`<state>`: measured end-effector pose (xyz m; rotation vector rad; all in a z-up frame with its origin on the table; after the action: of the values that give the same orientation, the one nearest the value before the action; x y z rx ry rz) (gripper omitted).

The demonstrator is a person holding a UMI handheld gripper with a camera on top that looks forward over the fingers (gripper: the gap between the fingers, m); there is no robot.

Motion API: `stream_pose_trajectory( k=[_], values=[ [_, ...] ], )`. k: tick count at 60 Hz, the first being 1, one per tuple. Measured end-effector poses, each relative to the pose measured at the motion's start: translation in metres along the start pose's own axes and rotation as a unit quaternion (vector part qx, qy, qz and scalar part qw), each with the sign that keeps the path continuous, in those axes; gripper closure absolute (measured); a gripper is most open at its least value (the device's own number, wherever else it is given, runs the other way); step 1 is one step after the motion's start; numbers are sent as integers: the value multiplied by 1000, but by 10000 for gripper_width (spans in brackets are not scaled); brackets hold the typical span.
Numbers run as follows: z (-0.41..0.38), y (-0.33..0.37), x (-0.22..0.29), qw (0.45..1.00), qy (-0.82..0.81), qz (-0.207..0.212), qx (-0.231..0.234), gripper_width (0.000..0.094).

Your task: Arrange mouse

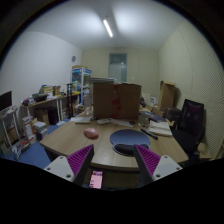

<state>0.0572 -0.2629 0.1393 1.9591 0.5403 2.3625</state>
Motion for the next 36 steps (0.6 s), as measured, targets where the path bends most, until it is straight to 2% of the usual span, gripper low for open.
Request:
stream_pose_trajectory(
  k=[16,26,36],
  values=[
    [-36,-9,0,1000,-8,-6,-5,109],
    [-79,-58,-4,999,23,-30,20,87],
    [-120,-138,2,997,44,-41,46,93]
  ],
)
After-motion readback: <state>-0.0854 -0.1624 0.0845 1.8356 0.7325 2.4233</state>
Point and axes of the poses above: the point between the fingertips, and its own axes, seen from behind it with the camera up: z to the right, x up, y backward, against the way the camera looks, the point moved 4 cm from there along y, backward, against the way the camera looks, and after that the axes turned 7 degrees about y, right-handed, at the moved point
